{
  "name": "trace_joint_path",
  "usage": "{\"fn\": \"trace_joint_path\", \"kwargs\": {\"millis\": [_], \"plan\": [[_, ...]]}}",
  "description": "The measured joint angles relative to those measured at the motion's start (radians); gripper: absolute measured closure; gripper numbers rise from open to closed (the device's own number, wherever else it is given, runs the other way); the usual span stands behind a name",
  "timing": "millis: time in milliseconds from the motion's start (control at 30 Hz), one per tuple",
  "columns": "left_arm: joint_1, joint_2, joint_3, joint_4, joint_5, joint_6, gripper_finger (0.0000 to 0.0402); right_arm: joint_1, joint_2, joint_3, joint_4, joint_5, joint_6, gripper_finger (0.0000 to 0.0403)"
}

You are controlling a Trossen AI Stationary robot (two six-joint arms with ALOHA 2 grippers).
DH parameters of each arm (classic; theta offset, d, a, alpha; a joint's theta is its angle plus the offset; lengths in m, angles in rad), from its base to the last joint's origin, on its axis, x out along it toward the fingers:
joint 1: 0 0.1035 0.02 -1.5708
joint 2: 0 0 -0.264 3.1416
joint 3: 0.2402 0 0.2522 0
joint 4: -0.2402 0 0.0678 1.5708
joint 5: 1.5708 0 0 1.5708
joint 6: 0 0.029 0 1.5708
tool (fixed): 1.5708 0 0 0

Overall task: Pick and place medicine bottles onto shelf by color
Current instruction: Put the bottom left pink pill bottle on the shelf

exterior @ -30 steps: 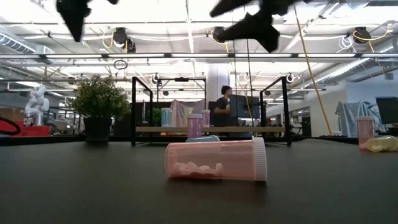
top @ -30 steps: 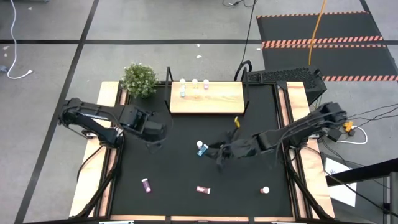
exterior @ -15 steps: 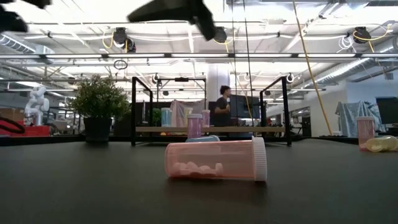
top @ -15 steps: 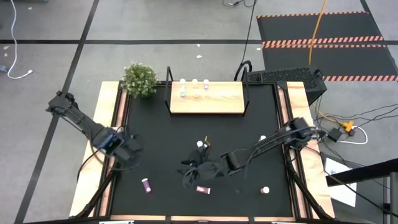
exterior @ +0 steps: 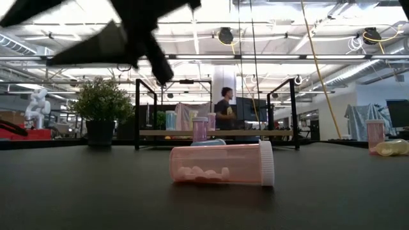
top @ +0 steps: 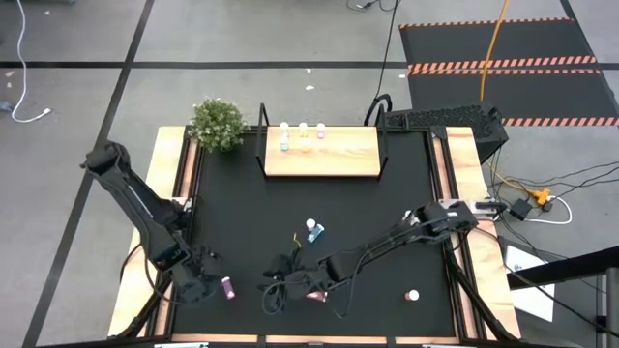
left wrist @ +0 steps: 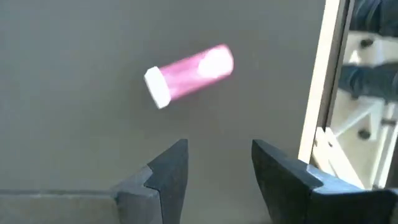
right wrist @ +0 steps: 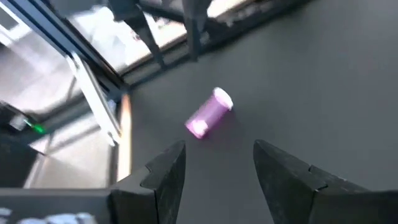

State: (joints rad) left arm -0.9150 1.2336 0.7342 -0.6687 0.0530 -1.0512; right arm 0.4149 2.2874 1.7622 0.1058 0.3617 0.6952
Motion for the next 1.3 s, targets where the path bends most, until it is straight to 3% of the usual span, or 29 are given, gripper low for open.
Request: {"fn": "trace_joint_path", "kwargs": {"millis": [400,600,967,1300], "plan": [[-0.002,0.241,-0.037,0.210,-0.084,-0.035,0.0224,0.018,0.038,-0.001,0.032,-0.002,-0.007,0.0220],[0.026,0.300,-0.031,0.229,-0.128,-0.171,0.0225,0.009,0.038,-0.001,0.017,-0.001,0.000,0.0220],[0.098,0.307,-0.037,0.294,-0.377,-0.318,0.0224,-0.024,0.038,-0.001,-0.057,-0.072,0.091,0.0217],[0.154,0.306,-0.037,0.350,-0.376,-0.324,0.0224,-0.083,0.038,-0.002,-0.128,-0.018,-0.052,0.0134]]}}
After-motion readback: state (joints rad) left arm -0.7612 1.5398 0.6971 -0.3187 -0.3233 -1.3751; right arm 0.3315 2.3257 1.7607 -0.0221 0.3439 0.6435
